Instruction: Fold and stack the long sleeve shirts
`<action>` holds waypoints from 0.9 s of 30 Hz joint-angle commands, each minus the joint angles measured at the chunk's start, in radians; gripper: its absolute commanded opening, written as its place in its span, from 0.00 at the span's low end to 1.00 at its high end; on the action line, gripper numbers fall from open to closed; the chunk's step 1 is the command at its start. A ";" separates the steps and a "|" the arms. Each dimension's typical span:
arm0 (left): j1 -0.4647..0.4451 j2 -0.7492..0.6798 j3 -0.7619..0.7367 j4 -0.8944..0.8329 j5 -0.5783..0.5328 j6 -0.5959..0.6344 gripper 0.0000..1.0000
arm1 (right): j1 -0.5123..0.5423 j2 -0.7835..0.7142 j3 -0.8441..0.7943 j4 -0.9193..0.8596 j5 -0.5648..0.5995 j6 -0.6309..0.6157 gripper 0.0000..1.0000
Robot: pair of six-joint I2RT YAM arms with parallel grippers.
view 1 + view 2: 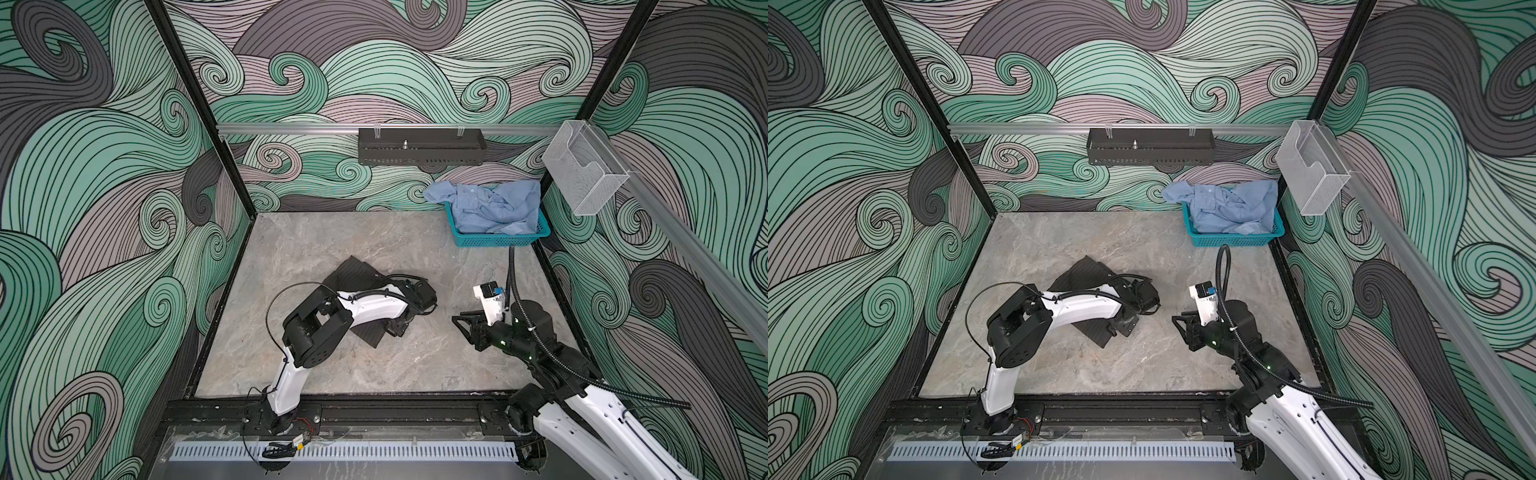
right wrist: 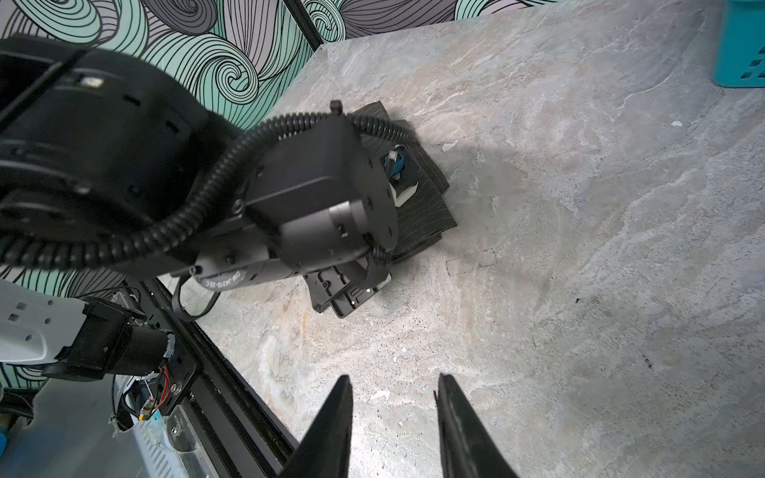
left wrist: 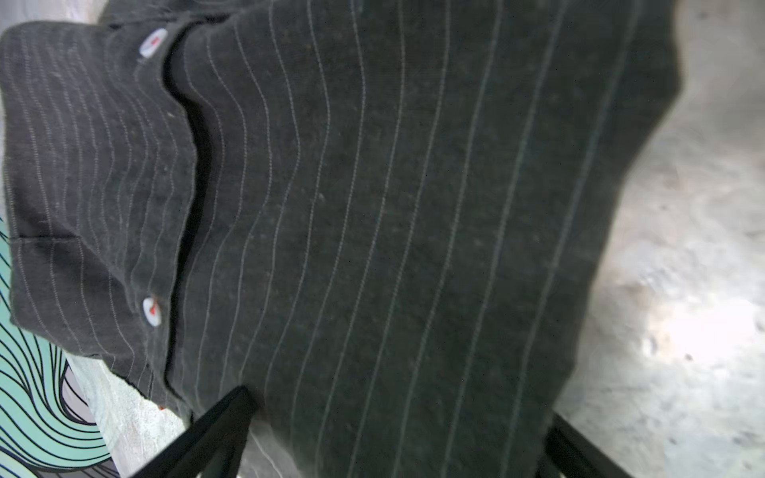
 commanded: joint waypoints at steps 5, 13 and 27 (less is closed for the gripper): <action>0.078 0.135 -0.014 -0.106 0.182 0.070 0.99 | -0.002 -0.012 0.008 -0.013 0.033 -0.026 0.36; 0.137 0.249 0.022 -0.105 0.267 0.125 0.81 | -0.002 -0.009 0.014 0.000 0.026 -0.027 0.36; 0.206 0.323 0.018 -0.075 0.340 0.202 0.10 | -0.003 0.001 0.021 -0.001 0.012 -0.032 0.36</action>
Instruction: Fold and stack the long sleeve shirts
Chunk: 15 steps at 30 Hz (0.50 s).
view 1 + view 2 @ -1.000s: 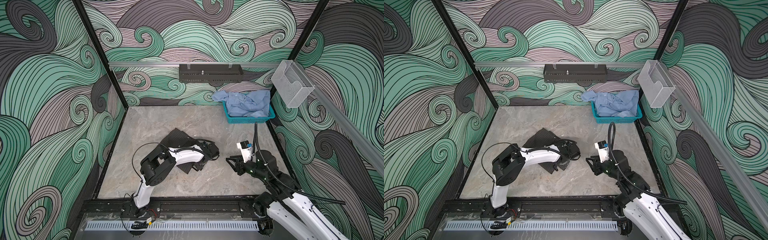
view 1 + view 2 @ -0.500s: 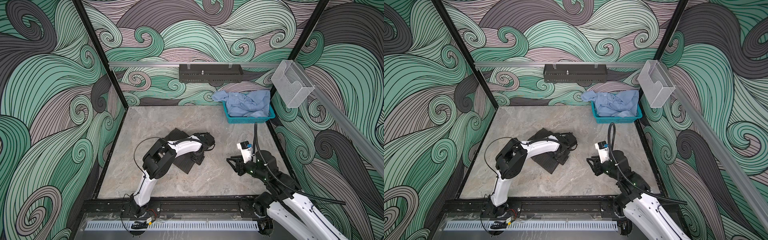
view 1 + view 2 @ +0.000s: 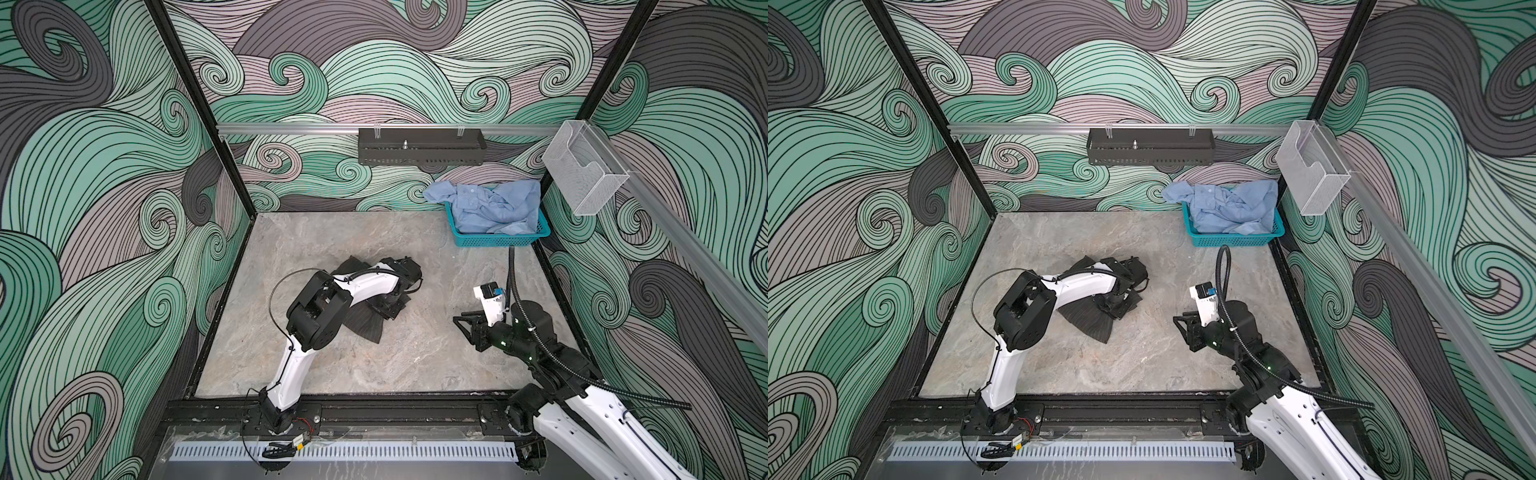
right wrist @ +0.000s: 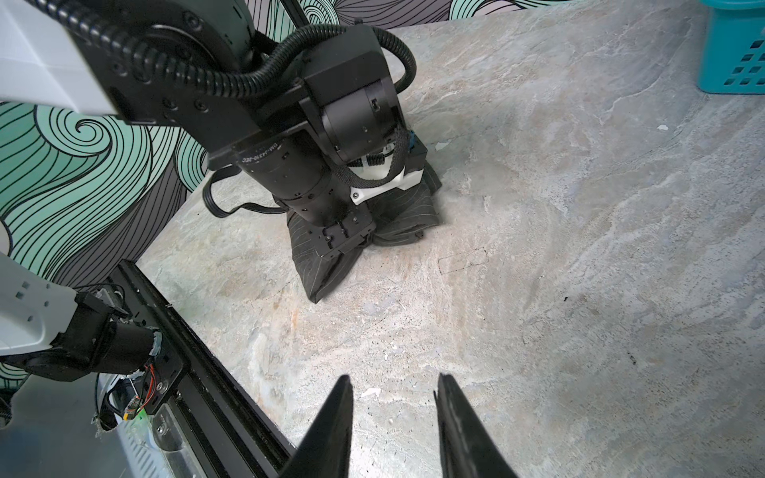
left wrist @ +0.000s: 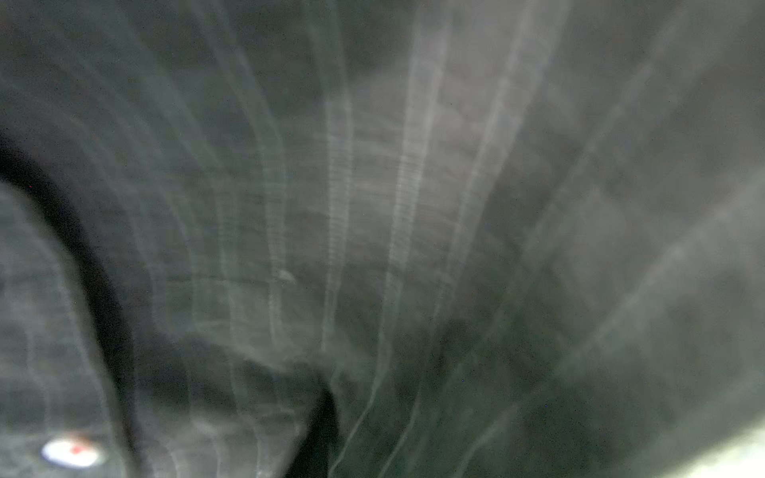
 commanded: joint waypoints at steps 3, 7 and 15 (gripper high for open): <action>0.036 0.191 -0.105 0.018 0.050 0.042 0.00 | -0.002 0.007 0.019 0.011 0.000 -0.010 0.36; 0.009 0.118 -0.099 0.027 0.116 0.073 0.00 | -0.002 0.005 0.023 0.006 0.014 -0.012 0.36; -0.039 -0.216 -0.142 0.201 0.669 0.078 0.00 | -0.009 0.015 0.060 -0.028 0.102 -0.033 0.36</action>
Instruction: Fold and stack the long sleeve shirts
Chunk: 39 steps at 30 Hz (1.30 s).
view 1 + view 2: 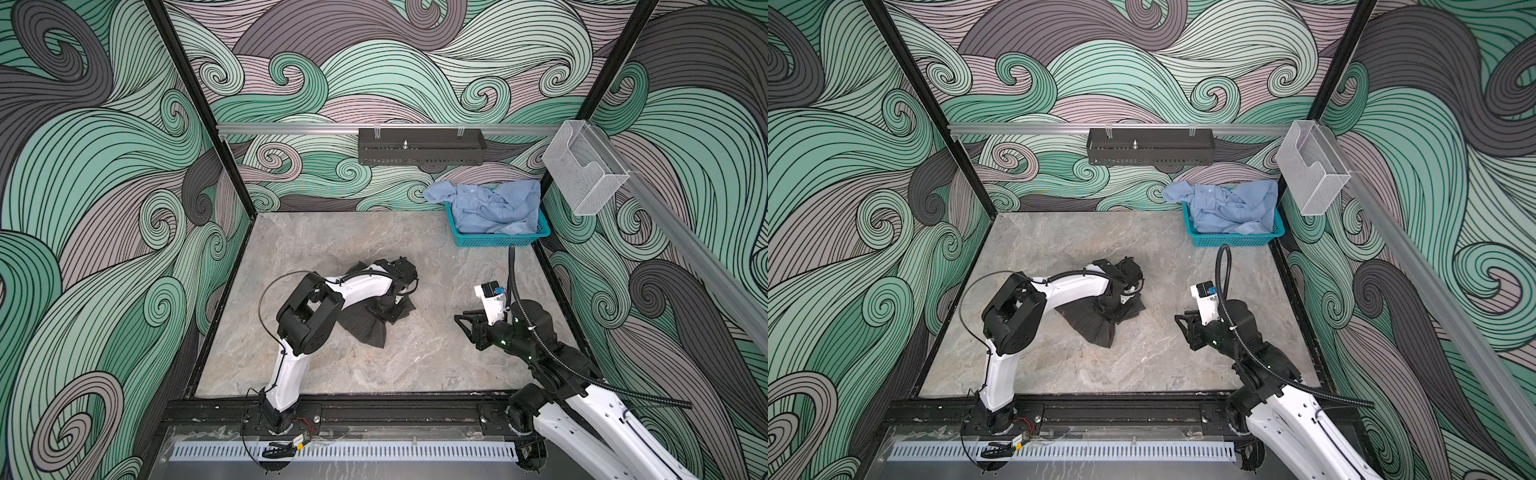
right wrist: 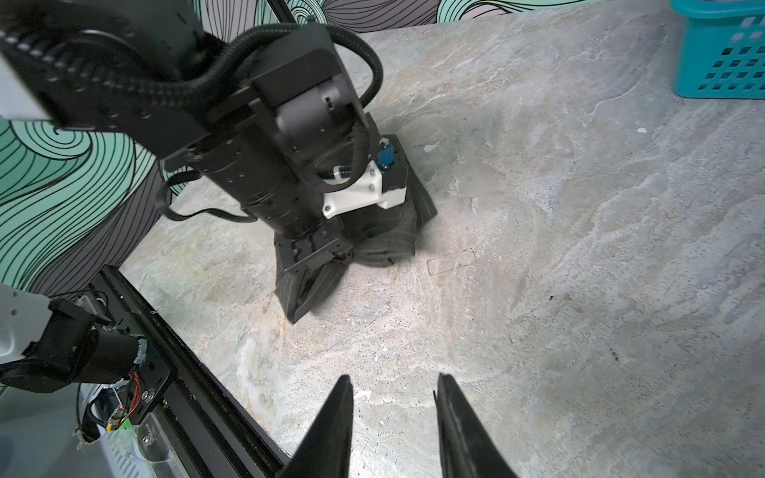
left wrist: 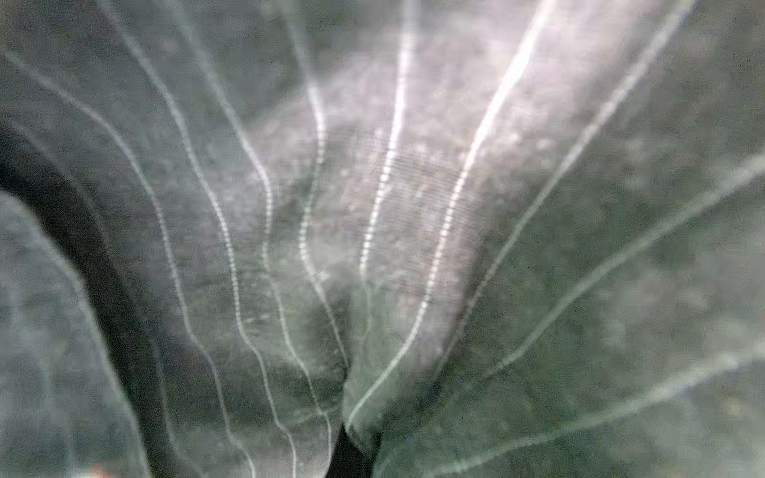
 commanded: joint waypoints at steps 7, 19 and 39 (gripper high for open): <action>-0.020 -0.216 -0.033 0.334 0.765 -0.124 0.00 | -0.038 0.033 0.116 -0.051 0.095 -0.078 0.35; 0.135 -0.288 -0.210 0.807 0.965 -0.456 0.00 | -0.073 0.108 0.232 -0.085 0.107 -0.116 0.36; 0.438 -0.109 -0.474 0.581 0.552 -0.301 0.00 | -0.073 0.419 -0.092 0.383 -0.175 0.442 0.69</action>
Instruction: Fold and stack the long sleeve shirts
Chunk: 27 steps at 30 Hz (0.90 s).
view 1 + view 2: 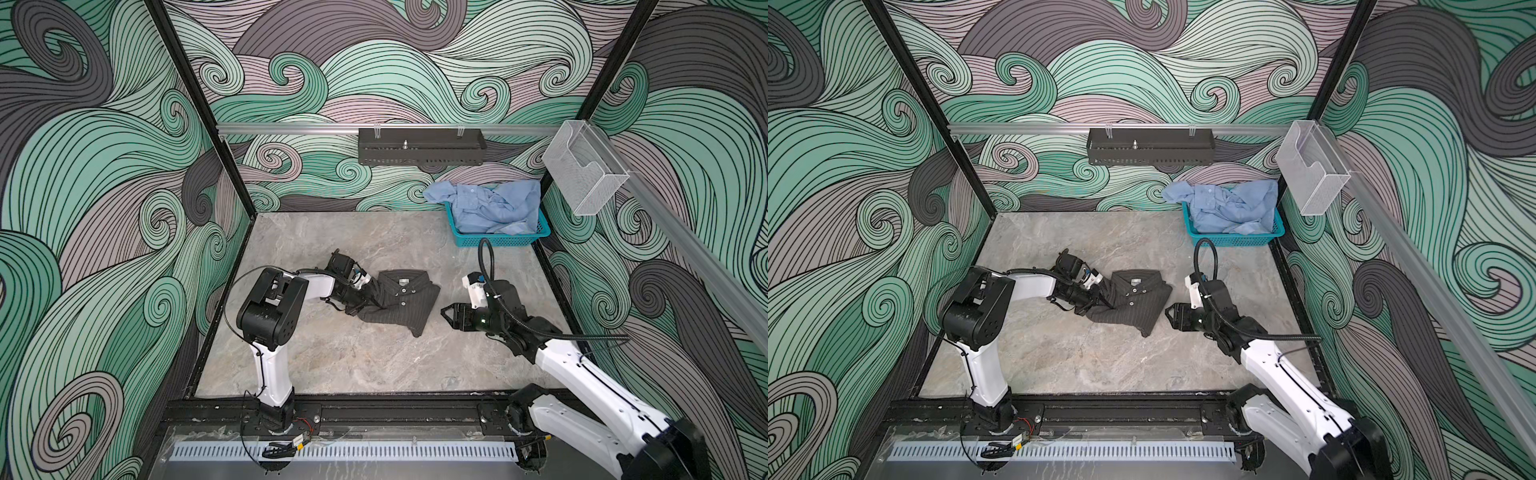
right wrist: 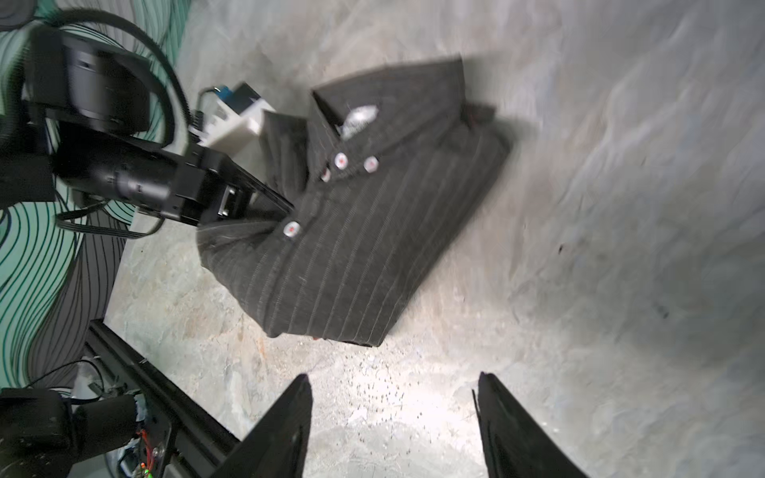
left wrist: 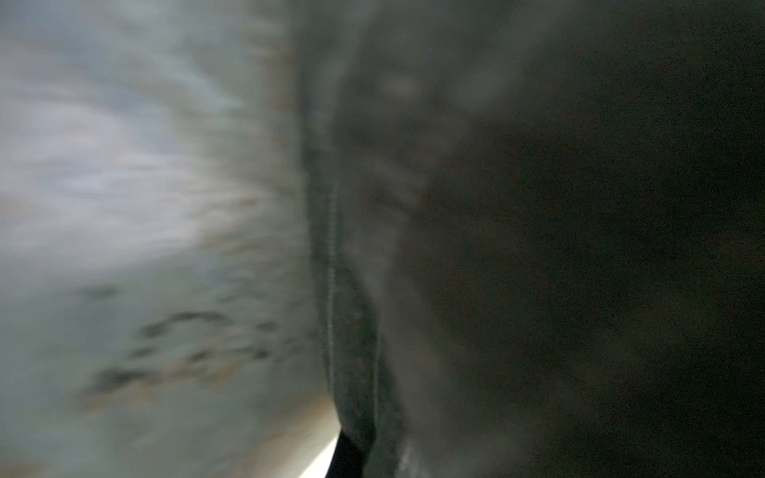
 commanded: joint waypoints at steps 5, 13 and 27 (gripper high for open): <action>0.005 -0.014 -0.052 -0.102 -0.194 0.062 0.00 | 0.004 0.170 -0.113 0.448 -0.151 0.265 0.77; 0.003 -0.087 -0.094 -0.144 -0.296 0.076 0.00 | 0.006 0.389 -0.093 0.556 -0.149 0.290 0.89; -0.017 -0.082 -0.108 -0.128 -0.301 0.058 0.00 | 0.148 0.610 0.168 0.598 -0.302 0.241 0.81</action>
